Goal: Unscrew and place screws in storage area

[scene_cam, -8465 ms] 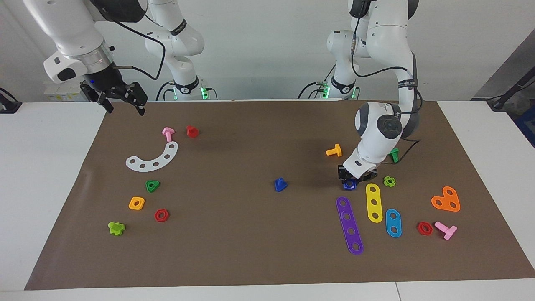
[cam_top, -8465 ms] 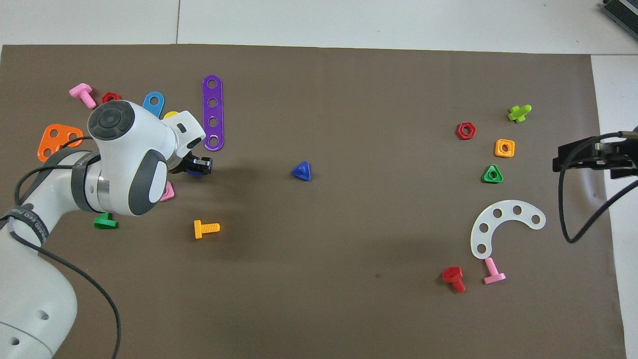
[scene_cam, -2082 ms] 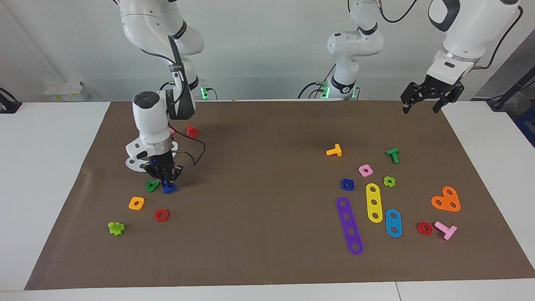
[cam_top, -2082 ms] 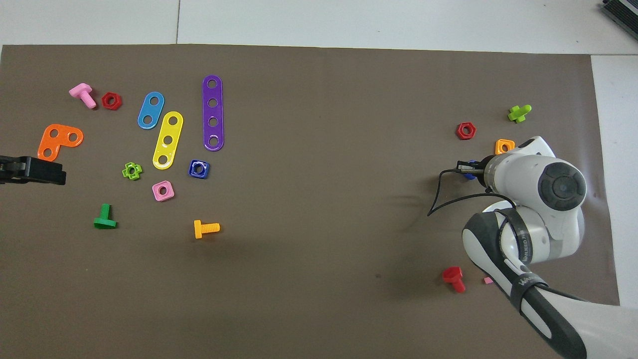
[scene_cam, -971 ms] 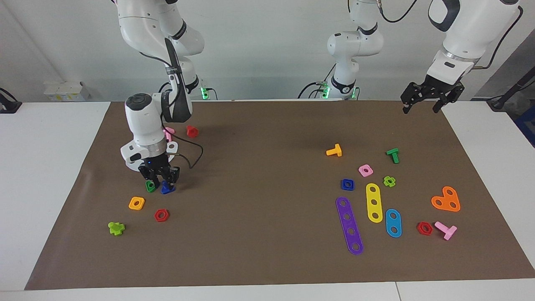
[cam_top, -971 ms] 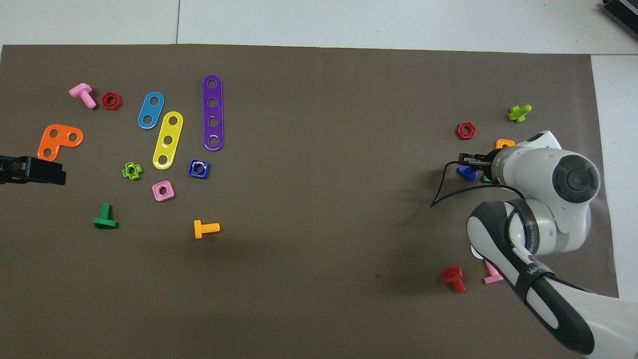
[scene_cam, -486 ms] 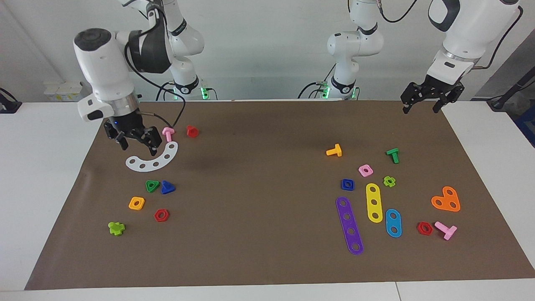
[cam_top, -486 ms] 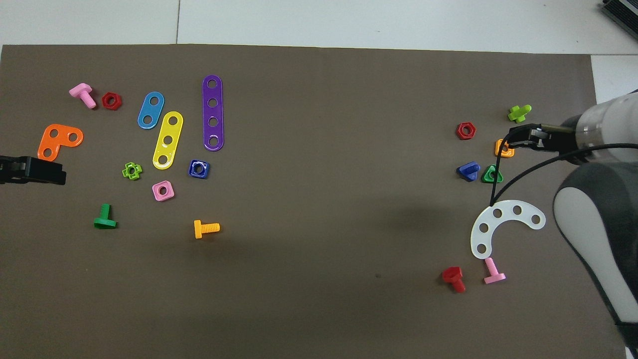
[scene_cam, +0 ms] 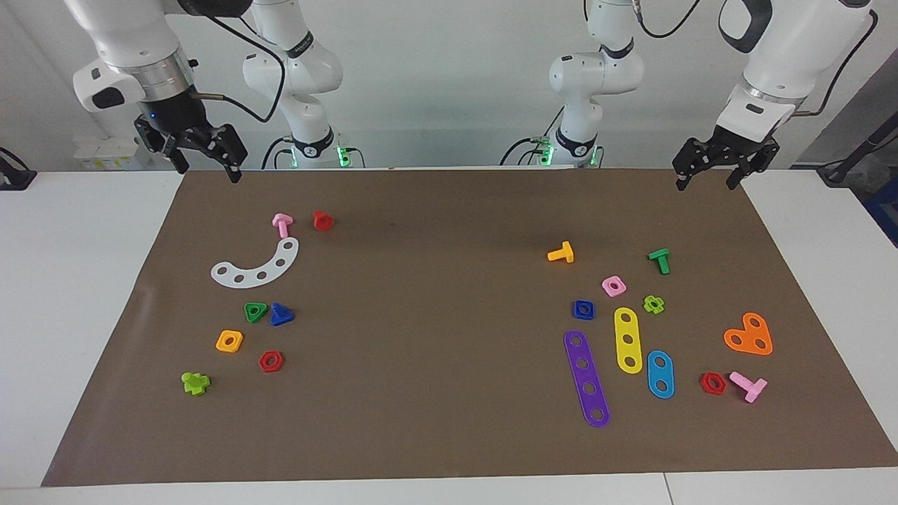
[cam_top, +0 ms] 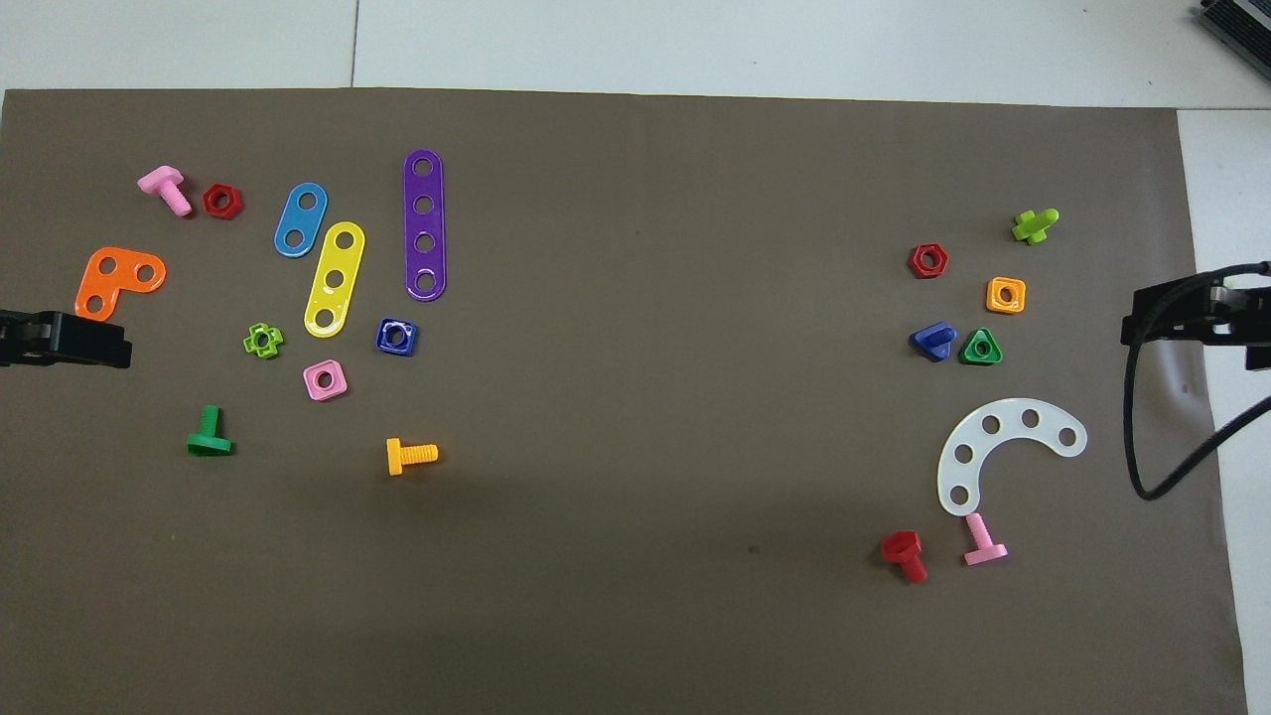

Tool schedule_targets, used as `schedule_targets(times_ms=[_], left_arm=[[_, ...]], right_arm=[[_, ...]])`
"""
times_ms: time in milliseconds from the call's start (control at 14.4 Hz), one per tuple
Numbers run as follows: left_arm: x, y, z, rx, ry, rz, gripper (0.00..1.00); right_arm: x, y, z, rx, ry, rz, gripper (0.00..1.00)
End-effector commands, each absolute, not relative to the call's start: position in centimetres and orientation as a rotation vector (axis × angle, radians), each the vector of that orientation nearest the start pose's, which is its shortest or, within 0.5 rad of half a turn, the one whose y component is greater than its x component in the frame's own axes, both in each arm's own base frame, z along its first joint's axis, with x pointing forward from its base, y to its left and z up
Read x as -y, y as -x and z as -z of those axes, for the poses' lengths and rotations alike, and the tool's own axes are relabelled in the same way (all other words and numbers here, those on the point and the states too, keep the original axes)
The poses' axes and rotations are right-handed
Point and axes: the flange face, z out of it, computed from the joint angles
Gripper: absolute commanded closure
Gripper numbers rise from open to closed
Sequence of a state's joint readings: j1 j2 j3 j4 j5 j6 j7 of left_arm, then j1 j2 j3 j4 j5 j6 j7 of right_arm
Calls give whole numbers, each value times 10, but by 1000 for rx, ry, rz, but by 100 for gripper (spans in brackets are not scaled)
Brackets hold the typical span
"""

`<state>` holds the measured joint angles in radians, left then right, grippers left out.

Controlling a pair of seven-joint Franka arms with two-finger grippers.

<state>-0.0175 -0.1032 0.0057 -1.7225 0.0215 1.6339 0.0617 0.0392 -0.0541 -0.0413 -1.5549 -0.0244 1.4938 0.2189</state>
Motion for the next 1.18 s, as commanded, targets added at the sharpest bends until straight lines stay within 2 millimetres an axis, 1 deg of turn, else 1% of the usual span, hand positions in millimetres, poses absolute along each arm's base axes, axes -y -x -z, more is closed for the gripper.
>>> schedule_targets(times_ms=[0,139,278,347,486,694,902,1110], left_arm=[[1,-520,-613,-116,3093,24,0],[1,-520,-613,-116,3093,27,0],[1,-520,-613,-116,3093,24,0],[1,-520,-613,-116,3093,24,0],[1,-520,-613,-116,3093,24,0],[1,-520,-613,-116,3093,24,0],[1,-520,-613,-116,3093,27,0],[1,-520,-613,-116,3093,24,0]], right_arm=[[5,-527,-644,-303,3129,-65,0],[5,-528,-645,-301,3129,-51,0],[3,-530,-646,-215,3137,-38,0],[3,-531,-648,-203,3136,-41,0],[6,-529,-646,-200,3137,-58,0],[9,-535,-641,-210,3139,-5,0],[8,-533,-642,-208,3141,-16,0],[3,-532,-643,-215,3141,-12,0]])
